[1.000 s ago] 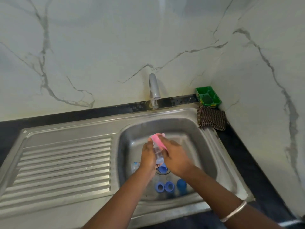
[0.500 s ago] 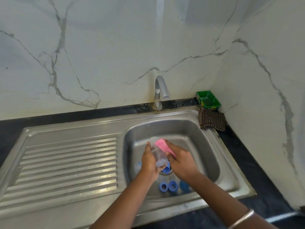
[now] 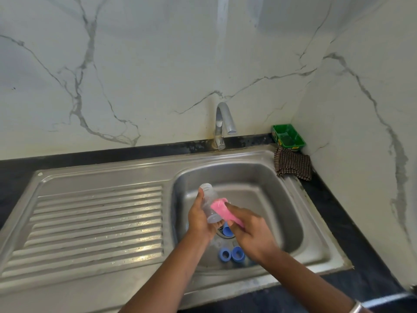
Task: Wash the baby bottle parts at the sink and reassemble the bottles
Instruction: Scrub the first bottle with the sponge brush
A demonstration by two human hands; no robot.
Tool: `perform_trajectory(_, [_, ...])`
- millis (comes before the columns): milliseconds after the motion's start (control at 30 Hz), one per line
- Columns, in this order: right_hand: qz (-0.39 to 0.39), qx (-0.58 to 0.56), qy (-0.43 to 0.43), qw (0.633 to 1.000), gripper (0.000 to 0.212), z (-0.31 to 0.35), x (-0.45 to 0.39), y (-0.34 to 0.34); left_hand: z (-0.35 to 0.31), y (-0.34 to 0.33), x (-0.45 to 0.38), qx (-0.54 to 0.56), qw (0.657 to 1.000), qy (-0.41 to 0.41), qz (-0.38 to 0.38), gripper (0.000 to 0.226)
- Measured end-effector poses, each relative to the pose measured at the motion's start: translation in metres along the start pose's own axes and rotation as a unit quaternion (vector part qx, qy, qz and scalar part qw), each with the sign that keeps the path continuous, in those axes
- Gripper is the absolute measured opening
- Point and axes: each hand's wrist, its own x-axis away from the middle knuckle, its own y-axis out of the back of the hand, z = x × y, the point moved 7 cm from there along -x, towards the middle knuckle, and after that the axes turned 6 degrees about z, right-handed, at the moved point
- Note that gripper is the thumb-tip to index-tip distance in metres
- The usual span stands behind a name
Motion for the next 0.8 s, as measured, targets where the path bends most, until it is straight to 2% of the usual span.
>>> perform_trajectory(167, [0.005,0.04,-0.008,0.999,0.057,0.001,-0.011,0.004,0.015,-0.001,0.004,-0.044,0.996,0.066,0.04,0.049])
perform_trajectory(267, [-0.006,0.047,-0.034,0.998,0.056,0.003,-0.03,0.008,0.023,-0.005,0.008,-0.047,0.995,0.078,0.029,0.046])
perform_trajectory(367, [-0.008,0.037,-0.056,0.998,0.052,0.004,-0.037,0.01,0.022,-0.006,0.009,-0.003,0.998,0.056,-0.002,0.044])
perform_trajectory(500, [-0.004,-0.043,-0.047,0.998,0.049,0.01,-0.017,0.003,0.005,-0.008,0.006,0.033,0.999,0.0,0.027,0.033])
perform_trajectory(600, [-0.009,-0.067,-0.048,0.997,0.044,0.007,0.002,0.0,0.003,-0.003,0.005,0.024,1.0,0.005,0.016,0.037])
perform_trajectory(700, [-0.007,-0.099,-0.017,0.995,0.048,0.012,0.017,0.0,0.006,0.004,0.004,0.014,1.0,0.011,-0.014,0.039])
perform_trajectory(800, [0.004,-0.089,0.012,0.996,0.052,0.016,0.022,0.001,0.007,0.003,0.004,0.007,1.0,0.02,0.015,0.042])
